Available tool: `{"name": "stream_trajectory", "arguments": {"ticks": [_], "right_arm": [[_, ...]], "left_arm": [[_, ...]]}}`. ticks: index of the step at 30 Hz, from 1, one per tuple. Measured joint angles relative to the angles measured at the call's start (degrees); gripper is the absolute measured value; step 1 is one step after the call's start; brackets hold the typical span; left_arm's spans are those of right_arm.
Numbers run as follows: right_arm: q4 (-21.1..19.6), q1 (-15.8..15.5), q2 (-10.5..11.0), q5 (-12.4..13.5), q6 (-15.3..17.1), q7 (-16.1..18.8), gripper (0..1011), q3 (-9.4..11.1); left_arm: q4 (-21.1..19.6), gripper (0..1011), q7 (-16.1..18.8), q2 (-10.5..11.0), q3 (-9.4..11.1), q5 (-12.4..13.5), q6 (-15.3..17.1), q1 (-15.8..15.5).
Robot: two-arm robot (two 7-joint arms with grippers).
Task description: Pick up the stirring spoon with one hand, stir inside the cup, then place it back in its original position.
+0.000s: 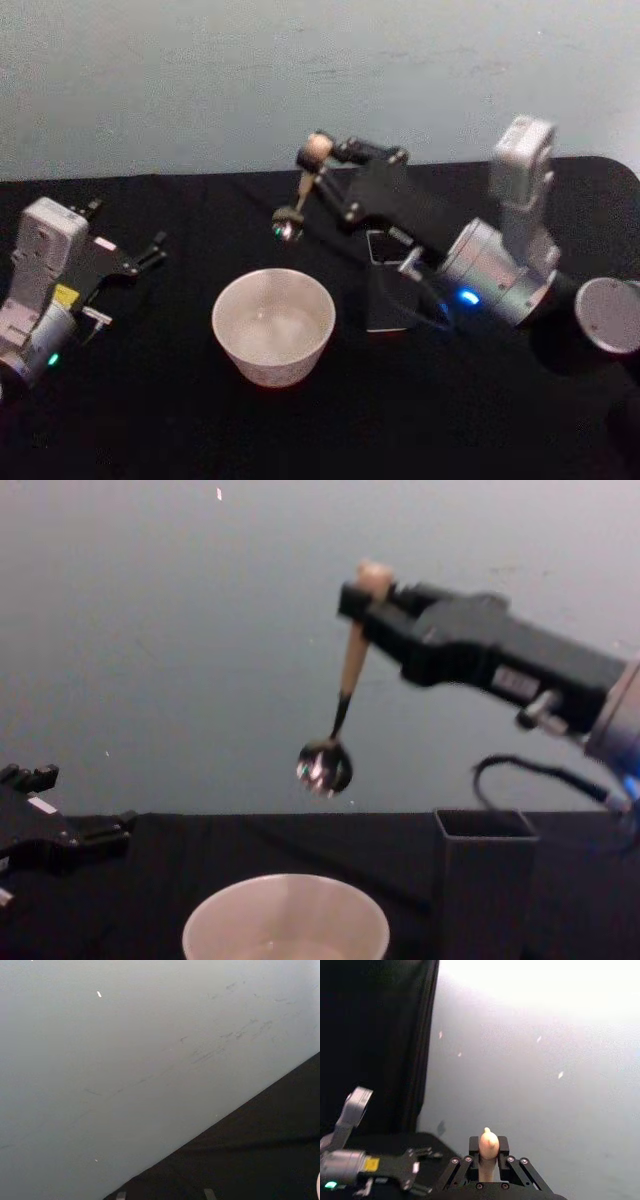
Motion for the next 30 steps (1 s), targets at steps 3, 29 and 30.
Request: {"name": "stream_trajectory", "arguments": {"ticks": [3, 29, 30], "right_arm": [[-1.49, -0.17, 0.7, 0.67, 0.25, -0.45, 213, 0.99], [-6.19, -6.12, 6.14, 0.16, 5.0, -5.84, 212, 7.06], [-5.99, -6.27, 6.02, -0.04, 5.2, -6.02, 213, 7.06]], "left_arm": [[0.0, 1001, 0.0, 0.0, 0.0, 0.0, 0.0, 0.0], [0.0, 1001, 0.0, 0.0, 0.0, 0.0, 0.0, 0.0], [0.0, 1002, 0.0, 0.0, 0.0, 0.0, 0.0, 0.0]]}}
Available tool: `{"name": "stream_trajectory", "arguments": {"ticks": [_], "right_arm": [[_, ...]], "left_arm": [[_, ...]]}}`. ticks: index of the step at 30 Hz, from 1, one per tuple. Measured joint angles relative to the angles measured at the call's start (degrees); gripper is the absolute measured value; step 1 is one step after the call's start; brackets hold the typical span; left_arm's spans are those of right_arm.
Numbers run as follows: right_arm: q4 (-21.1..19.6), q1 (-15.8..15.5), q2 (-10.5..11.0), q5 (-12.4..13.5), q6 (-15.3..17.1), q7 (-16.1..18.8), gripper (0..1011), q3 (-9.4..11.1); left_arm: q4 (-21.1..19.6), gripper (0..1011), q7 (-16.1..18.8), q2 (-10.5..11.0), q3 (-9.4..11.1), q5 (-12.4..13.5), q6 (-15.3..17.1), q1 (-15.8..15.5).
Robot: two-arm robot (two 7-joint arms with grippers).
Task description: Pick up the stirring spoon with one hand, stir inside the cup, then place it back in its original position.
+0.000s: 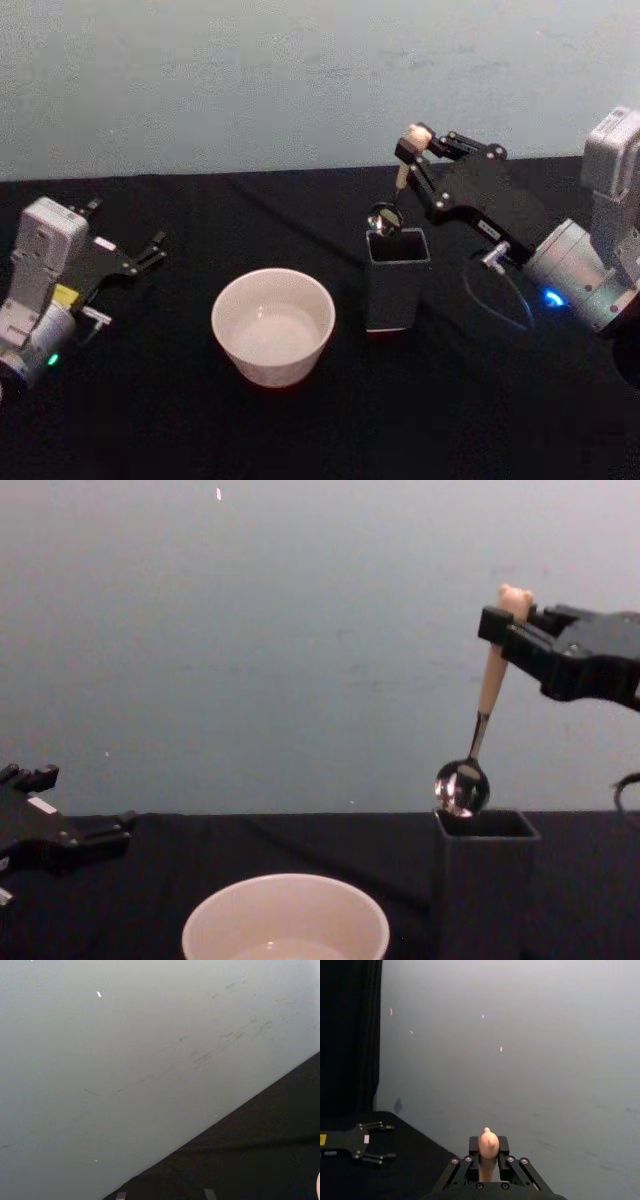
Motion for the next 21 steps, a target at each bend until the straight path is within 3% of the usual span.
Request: {"name": "stream_trajectory", "arguments": {"ticks": [9, 21], "right_arm": [[0.56, -0.77, -0.5, -0.27, 1.73, -0.7, 213, 0.14], [-0.16, -3.31, -1.95, 0.29, 7.33, -4.06, 213, 0.23]], "left_arm": [[0.0, 1001, 0.0, 0.0, 0.0, 0.0, 0.0, 0.0], [0.0, 1001, 0.0, 0.0, 0.0, 0.0, 0.0, 0.0]]}}
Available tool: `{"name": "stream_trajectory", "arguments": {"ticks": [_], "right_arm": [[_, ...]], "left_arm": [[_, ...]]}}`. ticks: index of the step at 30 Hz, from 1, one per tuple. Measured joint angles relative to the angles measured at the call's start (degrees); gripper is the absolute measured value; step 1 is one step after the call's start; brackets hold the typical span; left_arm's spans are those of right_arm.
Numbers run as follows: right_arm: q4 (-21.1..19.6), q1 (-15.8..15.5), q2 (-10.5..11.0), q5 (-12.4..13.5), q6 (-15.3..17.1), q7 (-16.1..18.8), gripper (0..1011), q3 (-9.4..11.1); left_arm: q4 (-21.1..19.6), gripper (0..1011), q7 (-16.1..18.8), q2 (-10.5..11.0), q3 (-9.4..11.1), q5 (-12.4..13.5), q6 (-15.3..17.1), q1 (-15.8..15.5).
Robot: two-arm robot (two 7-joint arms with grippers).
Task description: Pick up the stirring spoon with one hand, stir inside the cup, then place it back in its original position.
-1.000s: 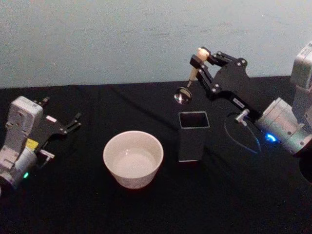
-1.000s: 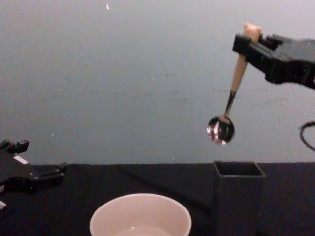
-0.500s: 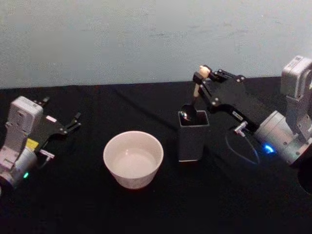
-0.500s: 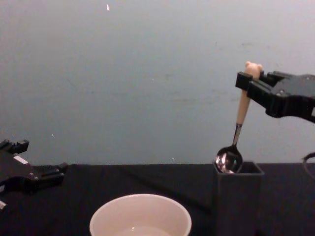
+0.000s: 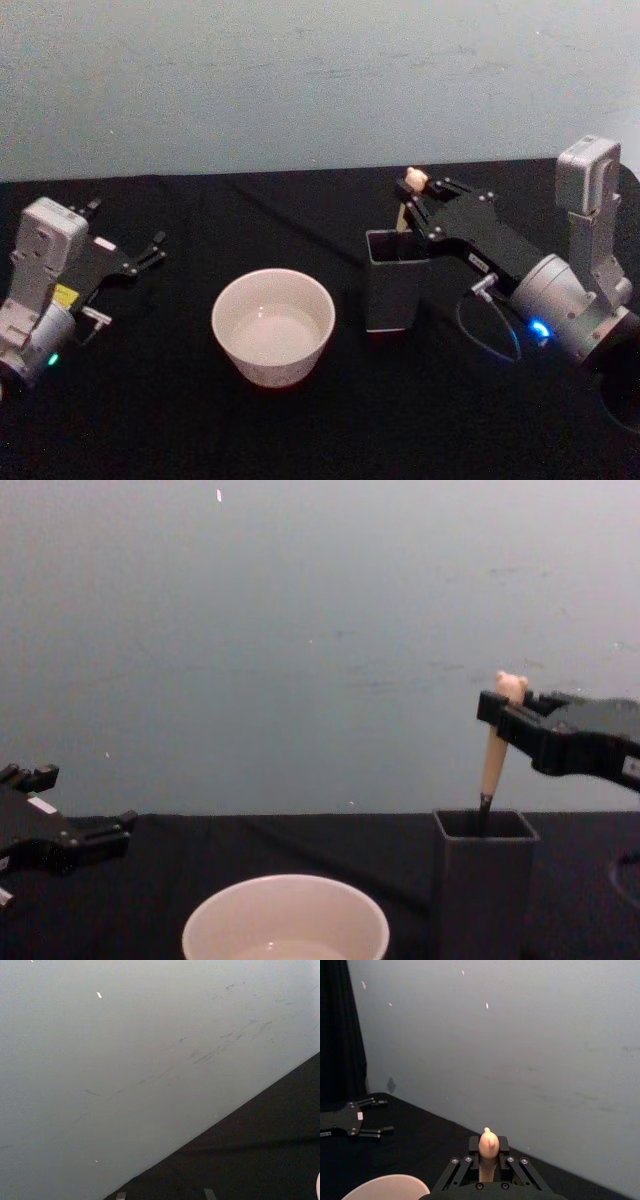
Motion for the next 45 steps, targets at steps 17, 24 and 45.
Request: {"name": "stream_trajectory", "arguments": {"ticks": [17, 24, 45], "right_arm": [[1.04, -1.77, -3.09, -1.28, 4.74, -4.98, 213, 0.52], [1.33, -2.09, -3.58, -1.78, 5.38, -5.17, 213, 0.69], [1.61, -2.46, -4.03, -3.28, 6.2, -5.56, 213, 0.66]], "left_arm": [[0.0, 1001, 0.0, 0.0, 0.0, 0.0, 0.0, 0.0], [0.0, 1001, 0.0, 0.0, 0.0, 0.0, 0.0, 0.0], [0.0, 1001, 0.0, 0.0, 0.0, 0.01, 0.0, 0.0]]}}
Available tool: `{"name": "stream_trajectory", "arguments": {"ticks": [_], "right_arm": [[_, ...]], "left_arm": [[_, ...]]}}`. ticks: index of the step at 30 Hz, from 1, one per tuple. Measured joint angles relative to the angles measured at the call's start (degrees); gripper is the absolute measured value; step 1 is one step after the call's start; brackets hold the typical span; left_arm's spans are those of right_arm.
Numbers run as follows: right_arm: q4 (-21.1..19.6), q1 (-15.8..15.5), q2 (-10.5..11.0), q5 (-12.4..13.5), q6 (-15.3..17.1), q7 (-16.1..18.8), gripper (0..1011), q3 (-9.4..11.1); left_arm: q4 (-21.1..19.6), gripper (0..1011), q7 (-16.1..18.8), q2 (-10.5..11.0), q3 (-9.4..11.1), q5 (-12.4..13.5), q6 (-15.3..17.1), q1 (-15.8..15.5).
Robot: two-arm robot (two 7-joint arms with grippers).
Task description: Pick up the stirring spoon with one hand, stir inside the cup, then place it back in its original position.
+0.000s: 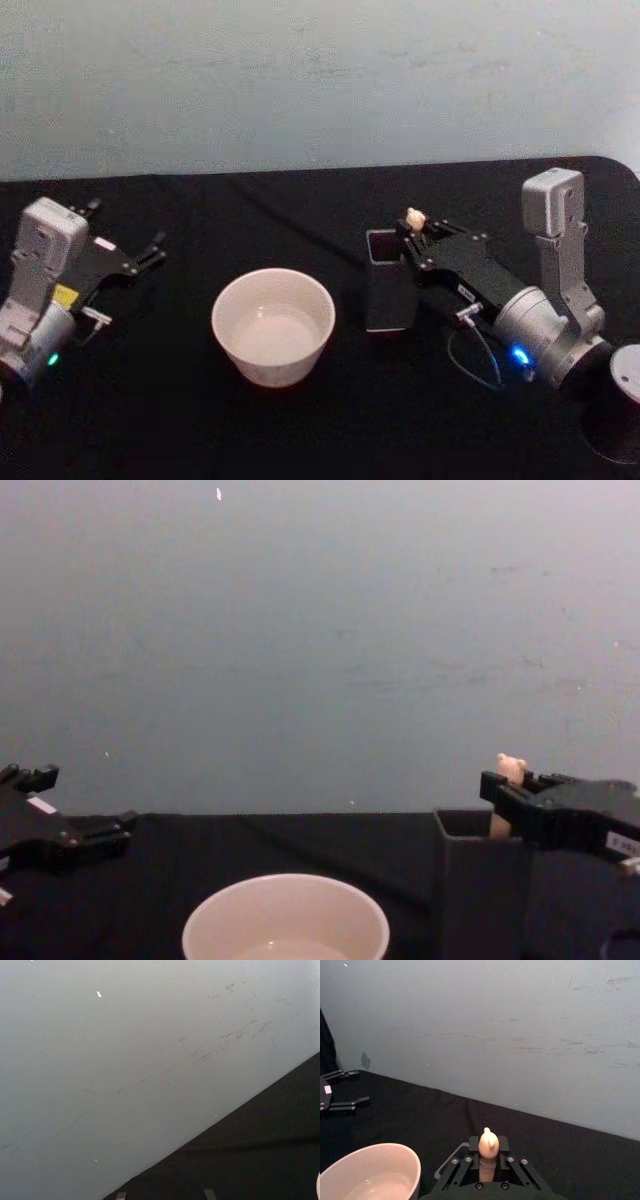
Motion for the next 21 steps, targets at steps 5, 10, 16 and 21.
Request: {"name": "stream_trajectory", "arguments": {"ticks": [5, 10, 16, 21], "right_arm": [[0.0, 0.01, 0.02, 0.05, -0.01, 0.04, 213, 0.0], [0.0, 0.02, 0.02, 0.11, -0.02, 0.07, 333, 0.0], [-0.02, 0.05, 0.02, 0.17, -0.05, 0.11, 507, 0.0], [-0.04, 0.05, 0.02, 0.2, -0.06, 0.14, 652, 0.0]], "left_arm": [[0.0, 1001, 0.0, 0.0, 0.0, 0.0, 0.0, 0.0], [0.0, 1001, 0.0, 0.0, 0.0, 0.0, 0.0, 0.0], [0.0, 1001, 0.0, 0.0, 0.0, 0.0, 0.0, 0.0], [0.0, 1001, 0.0, 0.0, 0.0, 0.0, 0.0, 0.0]]}}
